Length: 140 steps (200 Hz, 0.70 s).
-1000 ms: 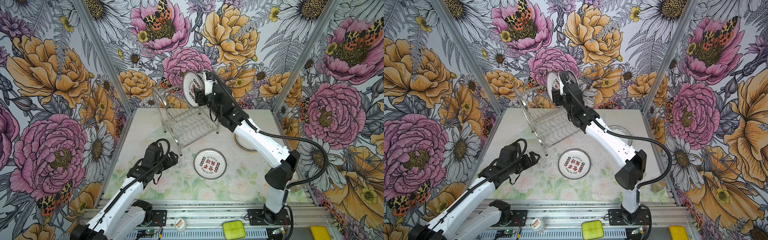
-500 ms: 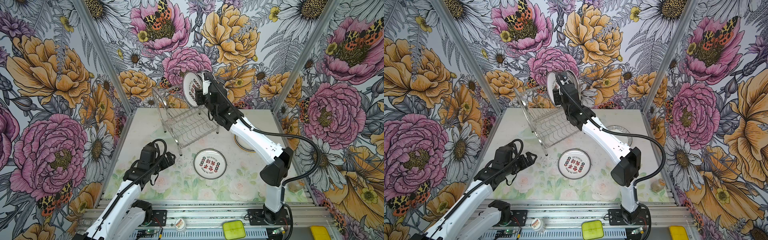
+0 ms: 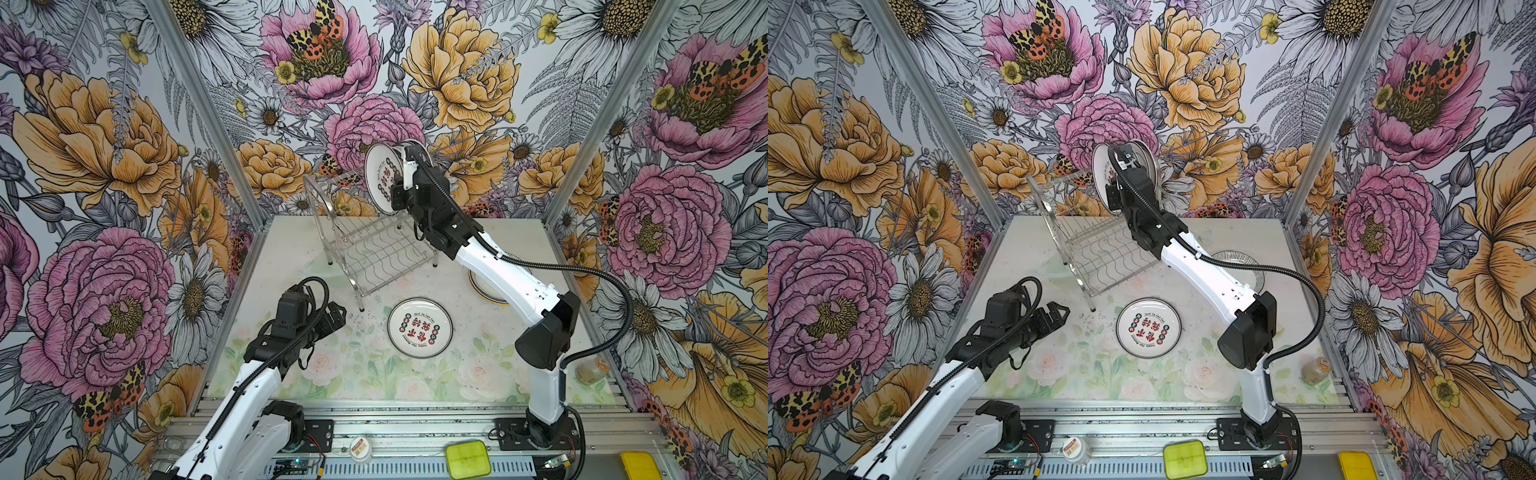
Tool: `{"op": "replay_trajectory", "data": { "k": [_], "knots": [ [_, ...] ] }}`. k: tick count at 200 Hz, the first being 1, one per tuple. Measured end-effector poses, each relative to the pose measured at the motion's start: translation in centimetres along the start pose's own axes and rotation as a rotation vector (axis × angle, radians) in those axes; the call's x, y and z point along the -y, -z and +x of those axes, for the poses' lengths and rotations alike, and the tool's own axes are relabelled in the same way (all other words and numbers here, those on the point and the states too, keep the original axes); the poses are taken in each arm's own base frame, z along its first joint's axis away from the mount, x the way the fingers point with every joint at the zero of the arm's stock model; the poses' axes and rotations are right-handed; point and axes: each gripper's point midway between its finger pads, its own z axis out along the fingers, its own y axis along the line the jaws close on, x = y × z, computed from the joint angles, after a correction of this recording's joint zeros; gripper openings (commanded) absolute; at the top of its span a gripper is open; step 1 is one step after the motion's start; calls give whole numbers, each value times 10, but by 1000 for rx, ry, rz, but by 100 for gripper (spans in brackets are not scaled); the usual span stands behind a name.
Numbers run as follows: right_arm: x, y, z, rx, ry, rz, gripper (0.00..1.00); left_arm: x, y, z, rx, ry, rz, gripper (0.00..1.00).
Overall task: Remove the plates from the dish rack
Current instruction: 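Close the right gripper on the rim of the front white plate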
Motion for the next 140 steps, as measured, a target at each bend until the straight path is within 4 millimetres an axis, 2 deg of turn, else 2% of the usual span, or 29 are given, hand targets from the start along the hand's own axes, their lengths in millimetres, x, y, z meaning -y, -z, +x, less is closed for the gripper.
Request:
{"op": "replay_trajectory", "data": {
  "k": [41, 72, 106, 140],
  "knots": [
    [-1, -3, 2, -1, 2, 0, 27, -2, 0, -2, 7, 14, -8, 99],
    [-2, -5, 2, -4, 3, -1, 22, -4, 0, -4, 13, 38, -13, 99],
    [-3, -8, 2, -6, 11, 1, 12, -6, 1, -6, 19, 56, -17, 99],
    [8, -10, 5, -21, 43, 37, 4, -8, 1, -8, 25, 82, -22, 99]
  ]
}}
